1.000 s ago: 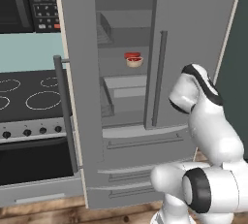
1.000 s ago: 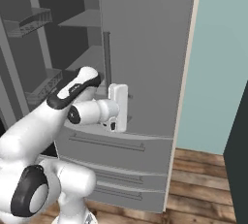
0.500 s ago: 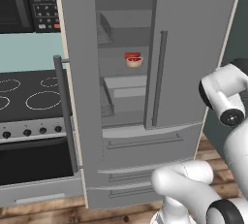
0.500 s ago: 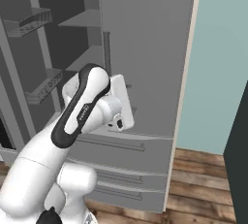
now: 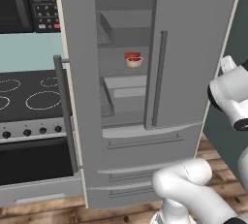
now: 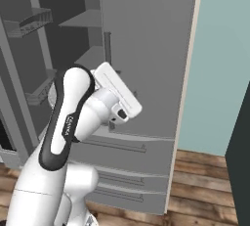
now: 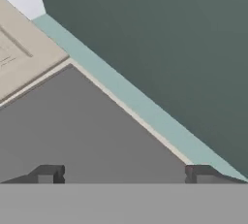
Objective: Place the steak on the counter behind the older steak on the same shelf of the fridge to maintain FIFO order. Close the fridge door when finished.
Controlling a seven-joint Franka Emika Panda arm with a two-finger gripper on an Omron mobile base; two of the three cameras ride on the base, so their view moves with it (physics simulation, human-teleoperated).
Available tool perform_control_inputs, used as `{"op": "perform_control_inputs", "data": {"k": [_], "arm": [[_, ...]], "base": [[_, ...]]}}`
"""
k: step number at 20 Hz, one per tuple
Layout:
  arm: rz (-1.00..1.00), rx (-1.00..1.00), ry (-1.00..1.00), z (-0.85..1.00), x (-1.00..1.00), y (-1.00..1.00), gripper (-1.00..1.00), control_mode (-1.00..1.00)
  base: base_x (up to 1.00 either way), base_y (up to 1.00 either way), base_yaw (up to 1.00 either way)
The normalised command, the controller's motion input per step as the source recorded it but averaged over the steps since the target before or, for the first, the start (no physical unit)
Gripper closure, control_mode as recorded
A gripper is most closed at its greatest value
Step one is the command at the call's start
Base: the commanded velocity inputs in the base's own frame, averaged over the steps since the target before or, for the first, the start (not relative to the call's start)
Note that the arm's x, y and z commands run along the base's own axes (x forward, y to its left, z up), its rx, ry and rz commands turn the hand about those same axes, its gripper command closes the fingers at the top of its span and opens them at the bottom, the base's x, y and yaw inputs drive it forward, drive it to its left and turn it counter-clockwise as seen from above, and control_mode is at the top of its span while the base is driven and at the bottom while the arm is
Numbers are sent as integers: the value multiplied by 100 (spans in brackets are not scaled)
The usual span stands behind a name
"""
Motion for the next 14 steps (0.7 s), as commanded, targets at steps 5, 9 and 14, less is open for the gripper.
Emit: {"op": "perform_control_inputs", "data": {"k": [5,9,14], "arm": [[-7,-64,-13,44,-27,23,-100,-100],[-7,-71,-10,28,-20,41,-100,-100],[-6,-68,-1,28,-2,44,-100,-100]], "base": [[0,0,0],[0,0,0],[0,0,0]]}}
